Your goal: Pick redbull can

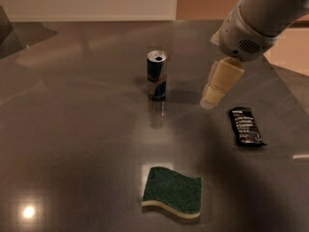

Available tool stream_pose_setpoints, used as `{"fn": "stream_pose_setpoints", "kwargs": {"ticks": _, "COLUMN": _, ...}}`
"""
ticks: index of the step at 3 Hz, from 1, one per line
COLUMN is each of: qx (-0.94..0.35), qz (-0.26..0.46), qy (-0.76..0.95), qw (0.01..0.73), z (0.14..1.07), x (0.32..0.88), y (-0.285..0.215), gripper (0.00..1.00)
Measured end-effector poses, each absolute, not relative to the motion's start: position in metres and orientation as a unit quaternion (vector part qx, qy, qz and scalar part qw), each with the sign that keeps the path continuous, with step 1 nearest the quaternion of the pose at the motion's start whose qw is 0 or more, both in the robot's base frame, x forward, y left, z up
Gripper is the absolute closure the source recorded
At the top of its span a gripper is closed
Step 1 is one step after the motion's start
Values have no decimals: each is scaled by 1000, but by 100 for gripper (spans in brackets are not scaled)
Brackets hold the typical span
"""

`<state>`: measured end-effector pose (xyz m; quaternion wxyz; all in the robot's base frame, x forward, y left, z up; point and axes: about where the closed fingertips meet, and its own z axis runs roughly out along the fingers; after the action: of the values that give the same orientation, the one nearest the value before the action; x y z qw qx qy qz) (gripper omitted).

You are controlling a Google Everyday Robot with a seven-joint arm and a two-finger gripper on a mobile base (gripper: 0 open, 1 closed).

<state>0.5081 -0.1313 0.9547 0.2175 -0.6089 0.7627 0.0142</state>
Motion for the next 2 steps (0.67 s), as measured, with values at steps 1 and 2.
{"fn": "stream_pose_setpoints", "kwargs": {"ticks": 1, "qx": -600, "qz": 43, "qy": 762, "qw": 241, "z": 945, "x": 536, "y": -99, "gripper": 0}}
{"fn": "stream_pose_setpoints", "kwargs": {"ticks": 2, "qx": -588, "qz": 70, "qy": 763, "qw": 259, "z": 937, "x": 561, "y": -72, "gripper": 0}}
